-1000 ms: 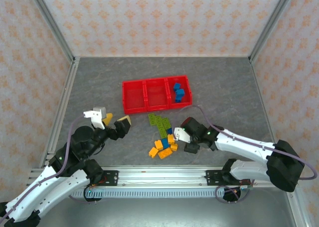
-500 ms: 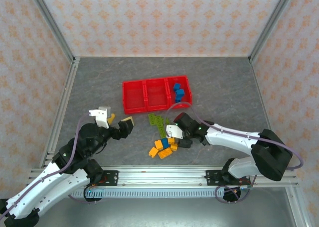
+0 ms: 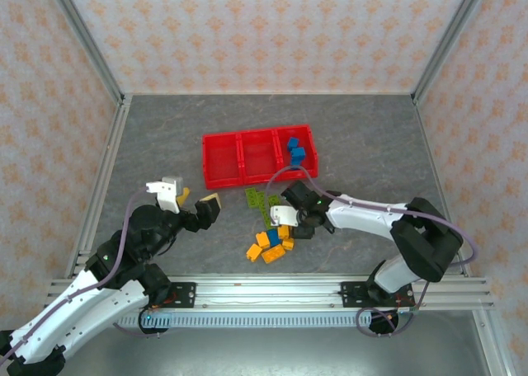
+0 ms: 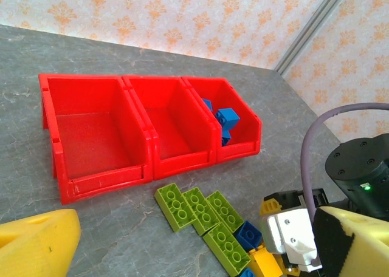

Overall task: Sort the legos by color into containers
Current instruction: Pick up the lego from the bottom-center of the table.

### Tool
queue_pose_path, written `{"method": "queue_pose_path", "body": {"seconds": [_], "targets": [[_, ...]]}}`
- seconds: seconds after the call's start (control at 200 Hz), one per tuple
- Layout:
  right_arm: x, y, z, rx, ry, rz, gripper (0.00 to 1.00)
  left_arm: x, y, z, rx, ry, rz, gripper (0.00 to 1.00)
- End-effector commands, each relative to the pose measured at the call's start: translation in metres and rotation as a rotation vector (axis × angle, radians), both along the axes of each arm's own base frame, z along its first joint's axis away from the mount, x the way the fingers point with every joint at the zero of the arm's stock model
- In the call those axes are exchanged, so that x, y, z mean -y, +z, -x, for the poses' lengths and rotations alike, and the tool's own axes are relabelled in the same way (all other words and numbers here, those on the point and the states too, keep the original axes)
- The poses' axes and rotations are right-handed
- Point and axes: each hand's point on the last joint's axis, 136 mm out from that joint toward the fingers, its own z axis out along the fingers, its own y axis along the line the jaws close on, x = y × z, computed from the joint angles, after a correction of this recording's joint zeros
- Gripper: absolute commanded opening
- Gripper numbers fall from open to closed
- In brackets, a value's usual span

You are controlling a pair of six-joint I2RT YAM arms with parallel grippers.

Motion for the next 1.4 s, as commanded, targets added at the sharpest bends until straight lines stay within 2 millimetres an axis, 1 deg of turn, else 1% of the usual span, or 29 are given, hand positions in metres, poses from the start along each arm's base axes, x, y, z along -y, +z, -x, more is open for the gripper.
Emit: {"method": "queue_pose_path", "body": {"seconds": [0.0,0.065,0.19,0.355,0.415,0.43,0.496,0.566,0.616,0.711,0.756,0.796,0.831,0.846,0.871,0.926,0.996,1.006,1.101,1.176,1.241,1.336,1.392], "targets": [[0.003,-0.002,0.007,-0.044,0.01,0.028,0.58,0.001,-0.001,-0.003,0.0,0.002,-0.019,0.99],[0.005,-0.004,0.01,-0.053,0.009,0.033,0.51,0.002,-0.003,-0.003,-0.004,0.001,-0.023,0.99],[0.006,-0.006,0.016,-0.053,0.01,0.029,0.44,0.001,-0.004,-0.005,-0.008,0.009,-0.029,0.99],[0.01,-0.008,0.016,-0.029,-0.005,0.044,0.25,0.0,-0.003,-0.004,-0.005,0.016,-0.028,0.99],[0.01,-0.007,0.016,-0.027,-0.014,0.043,0.2,-0.002,-0.001,-0.004,-0.001,0.019,-0.023,0.99],[0.01,-0.007,0.016,-0.027,-0.017,0.041,0.17,-0.002,-0.001,-0.004,0.0,0.02,-0.023,0.99],[0.009,-0.002,0.018,-0.031,-0.026,0.021,0.15,-0.004,0.001,-0.003,0.007,0.025,-0.015,0.99],[0.004,0.009,0.019,-0.031,-0.047,-0.027,0.14,-0.006,0.005,-0.001,0.018,0.032,-0.002,0.99],[-0.001,0.022,0.02,-0.03,-0.066,-0.081,0.14,-0.008,0.007,0.0,0.028,0.036,0.008,0.99],[-0.016,0.057,0.02,-0.01,-0.09,-0.224,0.11,-0.009,0.01,0.001,0.039,0.038,0.018,0.99],[-0.026,0.079,0.018,0.007,-0.102,-0.316,0.08,-0.009,0.01,0.001,0.04,0.038,0.019,0.99],[-0.035,0.101,0.012,0.039,-0.131,-0.408,0.07,-0.009,0.01,0.001,0.04,0.039,0.018,0.99],[-0.044,0.115,0.006,0.053,-0.152,-0.471,0.04,-0.009,0.01,0.001,0.038,0.037,0.018,0.99],[-0.048,0.13,0.005,0.072,-0.15,-0.521,0.04,-0.009,0.01,0.0,0.038,0.038,0.017,0.99],[-0.053,0.144,0.003,0.08,-0.152,-0.571,0.03,-0.009,0.009,0.0,0.035,0.039,0.014,0.99],[-0.066,0.169,-0.003,0.095,-0.157,-0.662,0.0,-0.009,0.008,-0.001,0.03,0.045,0.009,0.99],[-0.082,0.201,-0.018,0.123,-0.198,-0.775,0.0,-0.01,0.006,-0.002,0.022,0.056,0.001,0.99],[-0.085,0.199,-0.022,0.117,-0.208,-0.777,0.0,-0.011,0.006,-0.002,0.021,0.058,0.001,0.99],[-0.102,0.22,-0.05,0.118,-0.312,-0.878,0.0,-0.014,0.007,-0.003,0.023,0.074,0.002,0.99],[-0.112,0.225,-0.073,0.081,-0.401,-0.928,0.0,-0.016,0.009,-0.002,0.028,0.081,0.007,0.99],[-0.118,0.222,-0.093,0.05,-0.484,-0.943,0.0,-0.018,0.012,-0.001,0.038,0.089,0.018,0.99],[-0.122,0.202,-0.124,0.004,-0.636,-0.922,0.0,-0.022,0.014,-0.001,0.061,0.102,0.027,0.99],[-0.123,0.186,-0.139,-0.032,-0.72,-0.893,0.0,-0.021,0.016,0.0,0.079,0.091,0.038,0.99]]}}
